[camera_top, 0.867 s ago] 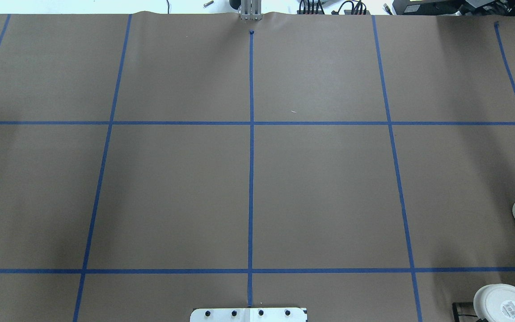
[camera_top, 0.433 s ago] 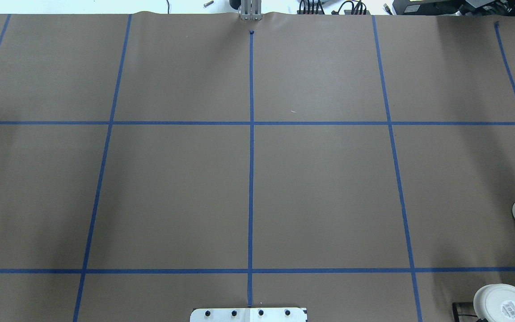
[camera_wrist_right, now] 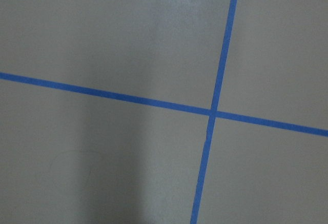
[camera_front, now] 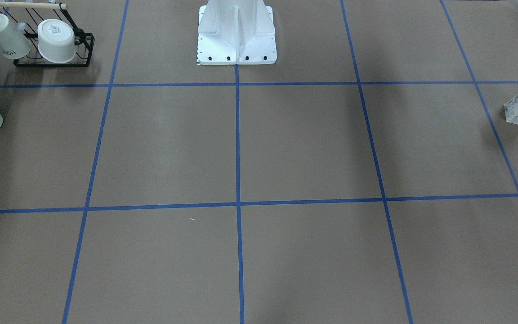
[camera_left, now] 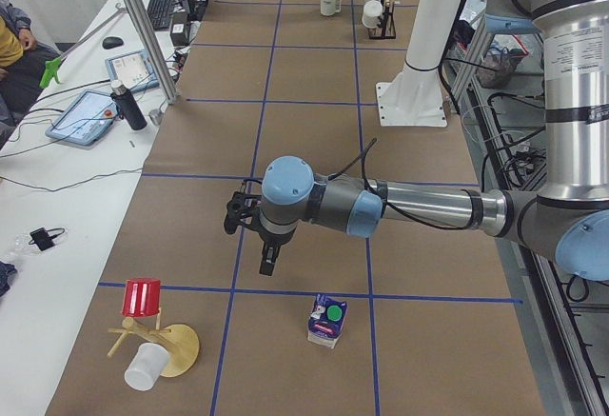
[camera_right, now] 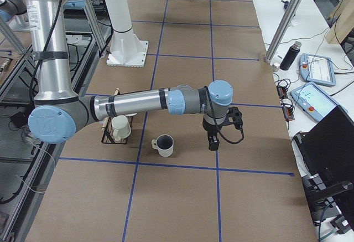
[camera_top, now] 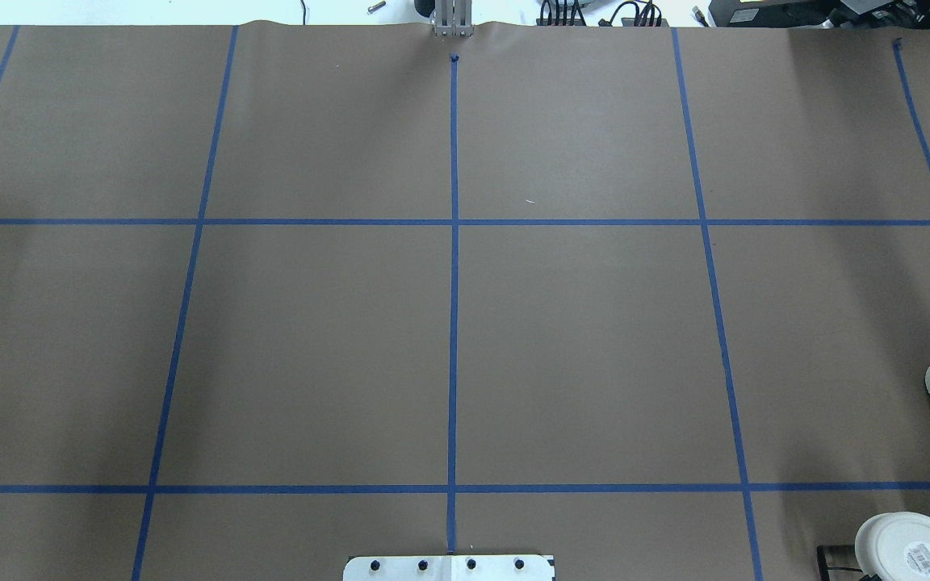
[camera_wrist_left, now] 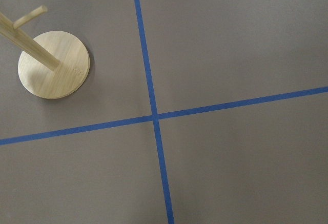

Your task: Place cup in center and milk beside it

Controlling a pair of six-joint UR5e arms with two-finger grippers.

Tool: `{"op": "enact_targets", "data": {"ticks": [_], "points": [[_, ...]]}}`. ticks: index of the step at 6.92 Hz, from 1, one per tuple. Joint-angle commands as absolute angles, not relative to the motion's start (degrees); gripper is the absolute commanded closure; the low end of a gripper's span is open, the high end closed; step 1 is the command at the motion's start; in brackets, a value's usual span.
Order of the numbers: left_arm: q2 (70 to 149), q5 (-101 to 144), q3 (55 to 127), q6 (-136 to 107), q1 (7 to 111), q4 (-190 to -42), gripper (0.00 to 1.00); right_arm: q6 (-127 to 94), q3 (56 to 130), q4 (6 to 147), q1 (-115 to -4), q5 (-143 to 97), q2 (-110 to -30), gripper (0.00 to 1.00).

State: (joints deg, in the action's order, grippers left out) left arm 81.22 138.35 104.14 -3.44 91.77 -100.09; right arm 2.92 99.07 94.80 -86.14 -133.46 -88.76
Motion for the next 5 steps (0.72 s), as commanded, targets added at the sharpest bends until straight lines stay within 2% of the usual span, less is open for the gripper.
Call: {"op": "enact_targets", "data": {"ticks": [1,3,5], "points": [[80.25,138.60,104.77,-5.89,91.67,-100.28,0.01,2.03,107.01,94.66,-81.26,-133.60,-98.91,0.00],[80.33,138.60,104.50,-7.63,91.67,-100.89,0.01,2.02,107.05,93.96,-79.81,-134.99,-103.07,0.00],[80.94,138.25,104.33,-9.48,91.58,-101.42,0.01,1.67,105.74,84.94,-77.96,-134.91,-107.74,0.00]]}}
